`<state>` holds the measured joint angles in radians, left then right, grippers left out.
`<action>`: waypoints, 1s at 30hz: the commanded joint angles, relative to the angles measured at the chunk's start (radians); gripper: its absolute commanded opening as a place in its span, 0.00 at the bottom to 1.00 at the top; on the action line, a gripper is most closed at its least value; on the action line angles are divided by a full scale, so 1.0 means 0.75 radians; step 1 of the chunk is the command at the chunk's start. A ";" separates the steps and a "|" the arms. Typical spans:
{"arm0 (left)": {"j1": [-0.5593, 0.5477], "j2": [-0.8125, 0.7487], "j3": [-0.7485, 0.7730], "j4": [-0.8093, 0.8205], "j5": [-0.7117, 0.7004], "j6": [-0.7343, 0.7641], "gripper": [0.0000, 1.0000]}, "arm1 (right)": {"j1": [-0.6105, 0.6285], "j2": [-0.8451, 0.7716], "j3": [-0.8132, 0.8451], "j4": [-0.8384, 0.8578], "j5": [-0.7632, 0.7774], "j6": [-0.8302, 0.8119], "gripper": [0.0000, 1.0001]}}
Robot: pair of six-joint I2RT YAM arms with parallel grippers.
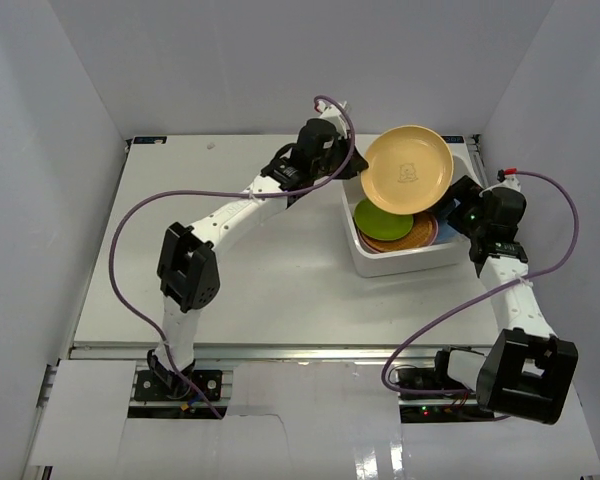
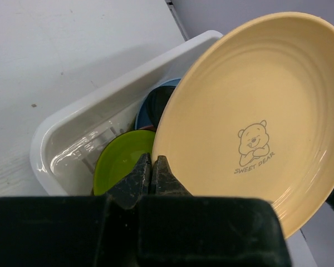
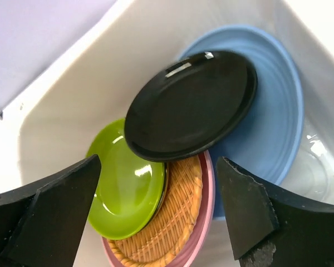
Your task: Place the plates into the plastic bin on the countertop
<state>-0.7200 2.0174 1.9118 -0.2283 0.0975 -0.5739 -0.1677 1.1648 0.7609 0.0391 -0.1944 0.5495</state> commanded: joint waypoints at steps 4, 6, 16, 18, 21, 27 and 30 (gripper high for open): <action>-0.028 0.134 0.220 -0.111 -0.091 0.058 0.00 | -0.069 -0.215 0.129 -0.023 0.089 0.026 0.87; -0.034 0.181 0.292 -0.145 -0.091 0.062 0.00 | -0.071 -0.240 0.186 -0.111 0.165 0.014 0.87; -0.097 0.425 0.541 -0.246 -0.063 0.086 0.40 | -0.098 -0.242 0.393 -0.140 0.135 0.022 0.94; -0.097 0.417 0.543 -0.248 -0.054 0.090 0.60 | -0.098 -0.254 0.376 -0.126 0.079 0.024 0.96; -0.097 0.352 0.523 -0.236 -0.048 0.098 0.82 | -0.098 -0.258 0.364 -0.111 0.004 0.026 0.97; -0.097 0.097 0.486 -0.107 -0.048 0.176 0.98 | -0.096 -0.291 0.376 0.025 -0.303 0.140 0.90; -0.097 -0.122 0.352 0.014 -0.087 0.246 0.98 | -0.093 -0.303 0.393 0.068 -0.409 0.187 0.90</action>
<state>-0.7959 2.2086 2.2047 -0.3588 0.0521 -0.4564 -0.2356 0.9699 1.0134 -0.0177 -0.3580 0.6327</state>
